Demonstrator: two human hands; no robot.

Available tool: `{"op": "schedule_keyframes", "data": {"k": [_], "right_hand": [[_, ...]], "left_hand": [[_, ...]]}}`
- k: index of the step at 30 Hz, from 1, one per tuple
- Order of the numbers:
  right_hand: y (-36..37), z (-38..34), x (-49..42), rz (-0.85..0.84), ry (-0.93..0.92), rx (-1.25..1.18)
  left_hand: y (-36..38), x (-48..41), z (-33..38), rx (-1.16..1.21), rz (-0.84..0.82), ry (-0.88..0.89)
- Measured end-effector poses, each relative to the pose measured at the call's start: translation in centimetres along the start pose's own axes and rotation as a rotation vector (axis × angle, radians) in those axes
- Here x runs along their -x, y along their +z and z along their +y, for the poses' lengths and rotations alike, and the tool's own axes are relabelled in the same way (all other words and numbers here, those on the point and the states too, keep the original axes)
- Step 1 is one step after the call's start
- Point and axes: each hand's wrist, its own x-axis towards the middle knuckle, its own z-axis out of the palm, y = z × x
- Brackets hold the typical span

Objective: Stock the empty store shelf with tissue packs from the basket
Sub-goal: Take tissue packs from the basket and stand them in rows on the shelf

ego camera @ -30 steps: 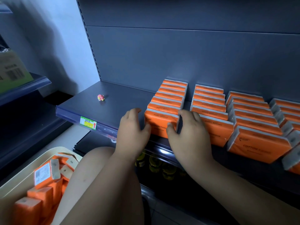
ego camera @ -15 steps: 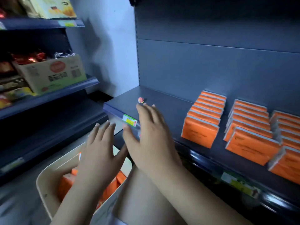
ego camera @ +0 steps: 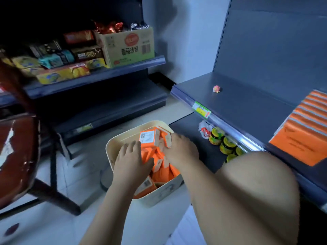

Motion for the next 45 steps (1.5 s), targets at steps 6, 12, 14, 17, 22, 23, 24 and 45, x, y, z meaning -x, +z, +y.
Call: {"op": "schedule_keyframes", "data": {"k": [6, 12, 14, 17, 22, 23, 24, 45], "right_hand": [[3.5, 1.1, -4.4, -0.184, 0.122, -0.100], [8.6, 0.9, -9.5, -0.242, 0.166, -0.222], [9.9, 0.9, -10.7, -0.197, 0.199, -0.262], [12.2, 1.3, -12.4, -0.088, 0.185, -0.274], [13.7, 1.6, -13.8, 0.024, 0.221, -0.350], [13.9, 1.6, -14.1, 0.057, 0.232, -0.363], [14.3, 1.7, -14.4, 0.088, 0.229, -0.359], [3.3, 1.1, -12.1, 0.157, 0.274, -0.860]], "left_hand": [[3.9, -2.7, -1.6, 0.072, -0.147, -0.102], [8.2, -7.9, -1.1, 0.118, -0.187, -0.117], [9.8, -9.9, -0.5, 0.130, -0.162, -0.131], [12.0, -12.4, 0.2, 0.154, -0.107, -0.166], [15.0, -15.2, 0.3, 0.132, -0.027, -0.260], [15.4, -15.6, 0.1, 0.140, 0.007, -0.280], [15.5, -15.9, 0.1, 0.152, 0.030, -0.287], [3.8, -12.4, -0.7, 1.340, 0.337, -0.406]]}}
